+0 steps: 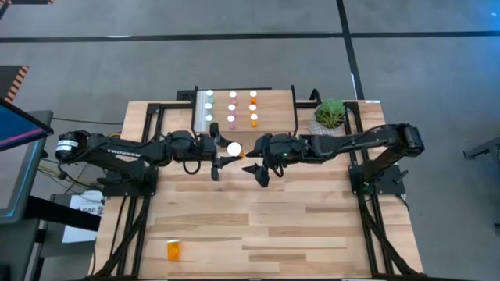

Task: Pick and place medicine bottles onto shelf by color
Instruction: Put the top large orange pill bottle on the shelf

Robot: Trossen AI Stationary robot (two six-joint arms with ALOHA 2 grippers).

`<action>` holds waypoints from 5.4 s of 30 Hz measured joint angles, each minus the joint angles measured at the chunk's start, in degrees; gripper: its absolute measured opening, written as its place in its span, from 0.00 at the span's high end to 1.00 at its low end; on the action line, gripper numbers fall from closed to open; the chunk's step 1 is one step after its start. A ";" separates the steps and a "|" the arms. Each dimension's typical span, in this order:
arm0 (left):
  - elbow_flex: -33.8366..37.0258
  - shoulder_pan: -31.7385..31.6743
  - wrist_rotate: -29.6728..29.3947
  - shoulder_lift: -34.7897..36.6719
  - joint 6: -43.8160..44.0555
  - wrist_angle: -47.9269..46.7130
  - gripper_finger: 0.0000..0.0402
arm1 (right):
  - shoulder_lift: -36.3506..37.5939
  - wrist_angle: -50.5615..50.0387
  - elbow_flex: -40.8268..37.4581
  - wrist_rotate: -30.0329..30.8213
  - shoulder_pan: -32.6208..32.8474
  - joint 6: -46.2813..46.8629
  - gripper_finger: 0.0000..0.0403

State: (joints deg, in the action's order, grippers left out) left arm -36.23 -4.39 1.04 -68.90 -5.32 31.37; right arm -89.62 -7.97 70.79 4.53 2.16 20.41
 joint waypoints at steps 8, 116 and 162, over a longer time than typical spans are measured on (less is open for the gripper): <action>0.00 -1.24 -0.48 -0.14 0.01 -2.43 0.59 | 0.02 -0.62 4.76 9.94 -0.07 -8.09 0.29; -0.11 -0.21 -9.46 4.71 2.78 -4.38 0.23 | 5.56 0.14 3.40 13.42 -9.83 -12.44 0.46; 9.88 -6.88 -4.74 18.21 1.07 6.16 0.36 | -5.27 53.19 -22.97 4.31 -36.09 -8.85 0.43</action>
State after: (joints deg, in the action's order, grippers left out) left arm -26.35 -11.27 -3.70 -50.70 -4.25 37.53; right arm -94.90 45.22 47.82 8.84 -33.93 11.55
